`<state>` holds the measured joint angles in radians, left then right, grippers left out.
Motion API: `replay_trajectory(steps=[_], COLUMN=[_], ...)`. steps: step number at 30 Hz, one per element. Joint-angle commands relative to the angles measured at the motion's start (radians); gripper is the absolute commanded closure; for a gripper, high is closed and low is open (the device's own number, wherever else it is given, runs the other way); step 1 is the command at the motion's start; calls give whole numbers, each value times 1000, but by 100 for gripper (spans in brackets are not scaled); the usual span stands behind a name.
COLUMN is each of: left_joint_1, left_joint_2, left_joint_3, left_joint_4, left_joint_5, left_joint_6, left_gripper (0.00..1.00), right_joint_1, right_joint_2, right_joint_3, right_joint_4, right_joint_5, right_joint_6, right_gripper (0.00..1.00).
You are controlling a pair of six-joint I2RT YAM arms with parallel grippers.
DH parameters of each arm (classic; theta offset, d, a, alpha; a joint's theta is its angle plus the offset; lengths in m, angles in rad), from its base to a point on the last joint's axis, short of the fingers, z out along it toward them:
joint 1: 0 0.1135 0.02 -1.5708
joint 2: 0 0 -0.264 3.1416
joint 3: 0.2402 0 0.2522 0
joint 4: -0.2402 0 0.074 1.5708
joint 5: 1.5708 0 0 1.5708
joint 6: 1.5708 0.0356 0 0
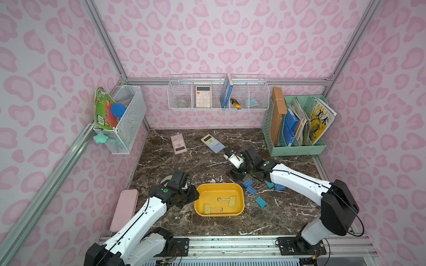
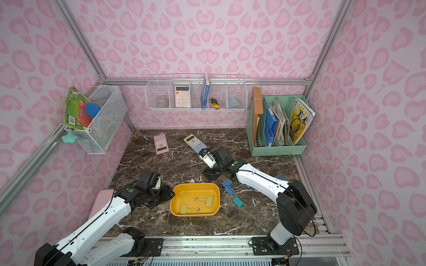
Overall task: Put the binder clips in the storage box
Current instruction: Pick up the binder clip at the center of the board.
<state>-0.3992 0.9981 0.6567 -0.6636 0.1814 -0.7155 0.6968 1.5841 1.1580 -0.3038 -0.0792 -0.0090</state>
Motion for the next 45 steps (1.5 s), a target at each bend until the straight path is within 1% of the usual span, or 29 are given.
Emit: replay_trajectory(steps=[1, 3, 4, 6, 8, 11, 14, 15, 20, 22, 26, 29, 32, 35, 40, 45], left_joint_1=[-26, -40, -46, -59, -61, -63, -64, -64, -64, -64, -64, -64, -64, -64, -64, -64], left_joint_2=[35, 65, 81, 101, 112, 111, 121, 127, 140, 143, 146, 150, 152, 149, 152, 152], left_joint_3=[2, 5, 7, 8, 10, 11, 11, 11, 15, 17, 18, 18, 20, 18, 21, 23], left_joint_4=[38, 36, 37, 41, 35, 38, 38, 38, 32, 30, 29, 27, 24, 22, 19, 13], left_joint_5=[47, 45, 43, 39, 27, 28, 30, 31, 18, 18, 13, 10, 10, 6, 3, -4], left_joint_6=[31, 33, 34, 37, 37, 37, 39, 40, 41, 41, 41, 41, 41, 39, 37, 36], left_gripper=[45, 46, 46, 47, 47, 47, 47, 48, 48, 49, 49, 50, 51, 51, 51, 51], right_joint_1=[-151, -248, -278, -301, -310, -312, -318, -323, -340, -343, -351, -358, -366, -377, -385, -393], right_joint_2=[-10, 9, 27, 76, 128, 185, 220, 225, 201, 217, 250, 261, 284, 280, 298, 307], right_joint_3=[-5, -6, 3, 42, 74, 99, 80, 71, -11, -11, -13, -25, -16, -37, -48, -50], right_joint_4=[-27, -46, -56, -108, -129, -134, -126, -122, -28, -34, -25, 7, -9, 10, 32, 30], right_joint_5=[104, 84, 69, 120, 129, 171, 217, 226, 176, 219, 258, 237, 273, 256, 238, 217], right_joint_6=[240, 303, 301, 332, 333, 276, 229, 226, 191, 177, 159, 144, 144, 141, 135, 151], right_gripper=[18, 18, 18, 17, 17, 15, 12, 12, 10, 10, 10, 10, 11, 12, 18, 32])
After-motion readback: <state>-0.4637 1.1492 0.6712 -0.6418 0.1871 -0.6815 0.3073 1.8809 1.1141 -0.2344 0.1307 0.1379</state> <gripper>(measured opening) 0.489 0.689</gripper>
